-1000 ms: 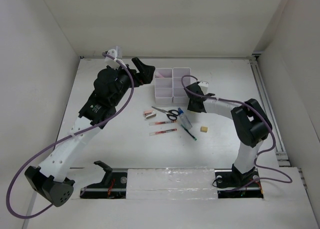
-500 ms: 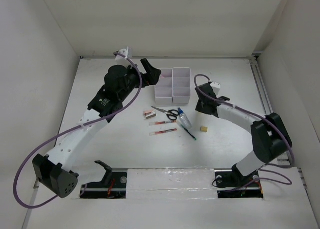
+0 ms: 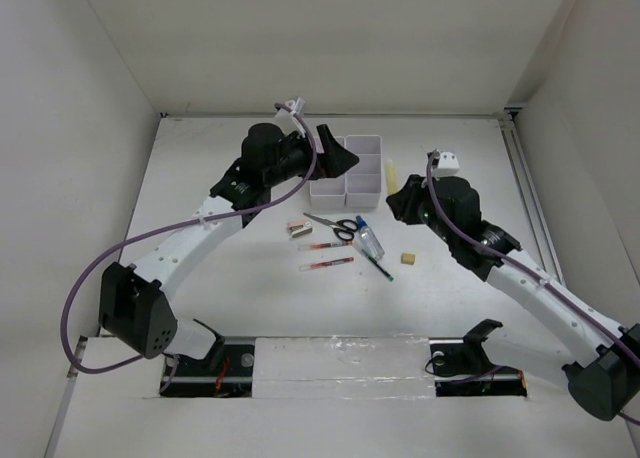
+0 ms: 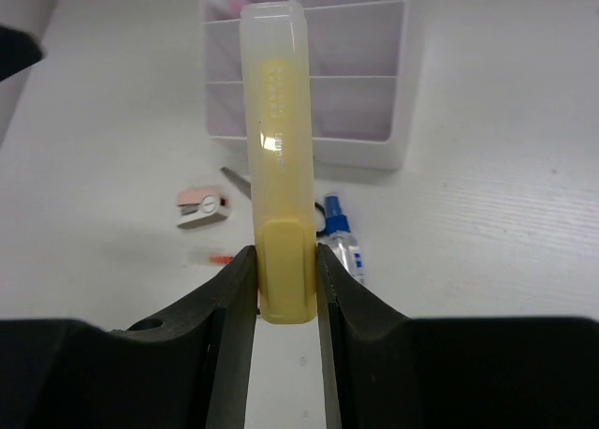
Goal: Sort the stationery into containers
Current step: Pick up the pen from the center of the board, then place the pen in the storage box.
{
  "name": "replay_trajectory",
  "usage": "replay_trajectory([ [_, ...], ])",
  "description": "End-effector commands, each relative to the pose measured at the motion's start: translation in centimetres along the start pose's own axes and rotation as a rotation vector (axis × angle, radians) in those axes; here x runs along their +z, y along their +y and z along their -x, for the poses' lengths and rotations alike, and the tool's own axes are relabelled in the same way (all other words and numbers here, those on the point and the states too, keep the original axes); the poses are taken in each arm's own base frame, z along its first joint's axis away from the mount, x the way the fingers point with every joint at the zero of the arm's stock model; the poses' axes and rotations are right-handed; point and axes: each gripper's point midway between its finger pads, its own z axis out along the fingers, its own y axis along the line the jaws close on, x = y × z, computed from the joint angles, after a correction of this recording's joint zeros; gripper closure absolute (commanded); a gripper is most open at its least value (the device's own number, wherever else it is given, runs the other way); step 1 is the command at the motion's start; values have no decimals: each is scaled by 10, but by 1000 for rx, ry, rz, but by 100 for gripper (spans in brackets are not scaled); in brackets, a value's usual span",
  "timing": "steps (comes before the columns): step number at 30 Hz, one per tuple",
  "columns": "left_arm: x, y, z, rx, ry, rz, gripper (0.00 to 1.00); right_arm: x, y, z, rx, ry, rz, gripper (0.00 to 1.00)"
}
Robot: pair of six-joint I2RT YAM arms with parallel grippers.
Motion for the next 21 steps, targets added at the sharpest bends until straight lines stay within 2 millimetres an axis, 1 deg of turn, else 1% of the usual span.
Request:
replay_trajectory([
  [1, -7, -46, 17, 4, -46, -196, 0, -15, 39, 17, -82, -39, 195, 100],
  [2, -8, -49, 17, 8, -44, -212, 0, -20, 46, 22, -91, -49, 226, 100],
  [3, -7, -48, 15, 8, -44, -212, 0, -22, 51, 19, -109, -34, 262, 100],
  [4, -7, -51, 19, 2, -56, -223, 0, -26, 57, 19, -112, -35, 287, 100],
  [6, -5, -51, 13, -6, -38, -243, 0, -28, 65, 25, -120, -63, 321, 100],
  [7, -6, -54, 14, -10, -40, -257, 0, -28, 65, 25, -120, -64, 321, 100],
  [8, -3, -50, 10, -13, -33, -252, 0, -28, 65, 25, -120, -64, 321, 100],
  [9, -3, -53, 11, -20, -34, -266, 0, -29, 68, 24, -122, -60, 329, 100],
  [10, 0, -50, 8, -24, -25, -259, 0, -29, 68, 24, -122, -60, 329, 100],
  [11, 0, -50, 8, -24, -25, -259, 0, -31, 74, 23, -114, -63, 346, 100],
  [13, 2, -48, 5, -38, -11, -261, 0, -32, 80, 30, -111, -96, 361, 100],
  [14, 6, -45, 2, -42, -2, -253, 0, -32, 81, 30, -112, -101, 353, 100],
  [15, 6, -44, 0, -53, -1, -253, 0, -28, 80, 30, -112, -96, 341, 100],
  [16, 6, -44, 0, -53, -1, -253, 0, -31, 86, 36, -112, -108, 356, 100],
  [17, 6, -44, 0, -53, -1, -253, 0, -26, 86, 36, -112, -105, 341, 100],
  [19, 6, -44, 0, -62, 0, -253, 2, -24, 95, 36, -126, -98, 356, 100],
  [20, 7, -43, 1, -63, -6, -247, 2, -24, 96, 39, -124, -108, 361, 100],
  [21, 10, -39, 0, -67, -6, -234, 2, -23, 101, 42, -123, -118, 367, 100],
])
